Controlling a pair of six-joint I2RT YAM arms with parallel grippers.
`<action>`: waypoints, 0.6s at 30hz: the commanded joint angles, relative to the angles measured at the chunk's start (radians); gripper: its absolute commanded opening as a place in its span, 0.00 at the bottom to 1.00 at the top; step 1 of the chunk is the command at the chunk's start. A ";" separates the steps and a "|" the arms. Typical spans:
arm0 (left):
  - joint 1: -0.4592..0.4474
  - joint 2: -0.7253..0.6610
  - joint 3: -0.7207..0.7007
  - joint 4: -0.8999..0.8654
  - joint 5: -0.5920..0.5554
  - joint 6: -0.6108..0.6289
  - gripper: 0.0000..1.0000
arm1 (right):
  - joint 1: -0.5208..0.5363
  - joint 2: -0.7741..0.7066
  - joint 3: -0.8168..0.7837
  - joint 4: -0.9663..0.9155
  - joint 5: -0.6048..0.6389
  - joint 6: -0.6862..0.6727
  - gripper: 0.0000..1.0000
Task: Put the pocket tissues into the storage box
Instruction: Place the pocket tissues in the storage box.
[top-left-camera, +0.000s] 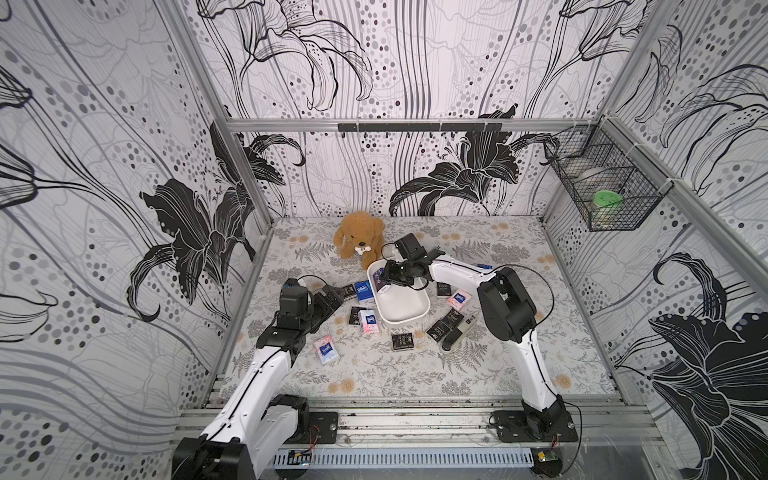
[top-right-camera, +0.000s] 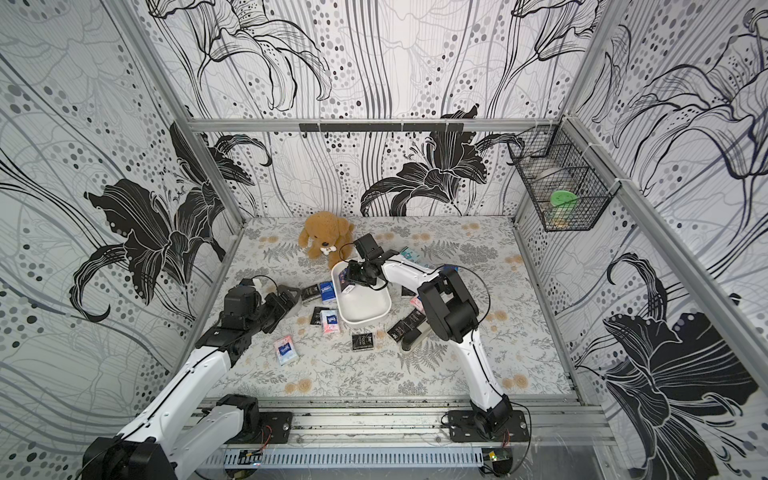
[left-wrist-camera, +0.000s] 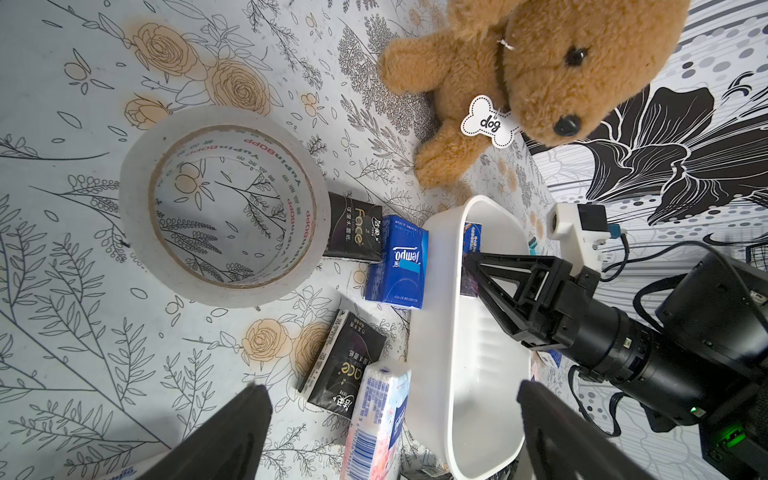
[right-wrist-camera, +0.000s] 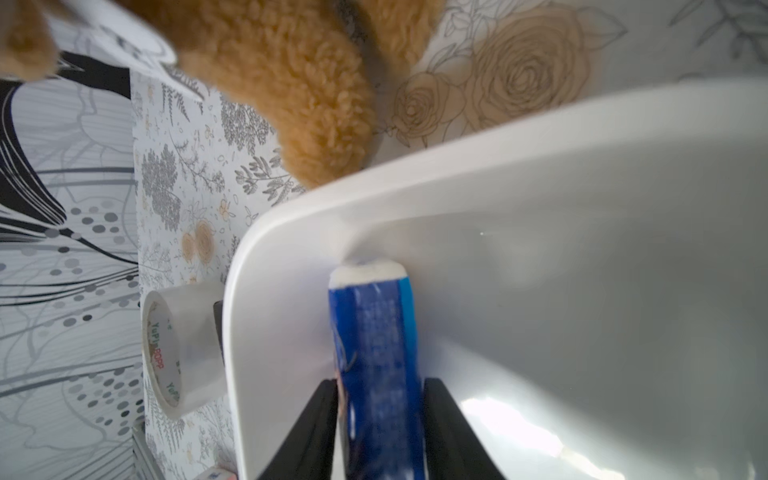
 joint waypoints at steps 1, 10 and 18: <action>-0.005 -0.017 0.031 -0.011 0.005 0.019 0.97 | -0.001 0.034 0.046 -0.078 0.038 -0.013 0.47; -0.005 -0.019 0.037 -0.016 0.006 0.014 0.97 | -0.001 0.046 0.120 -0.146 0.082 -0.069 0.63; -0.004 0.005 0.038 0.009 0.019 0.002 0.97 | -0.001 -0.070 0.119 -0.188 0.163 -0.138 0.74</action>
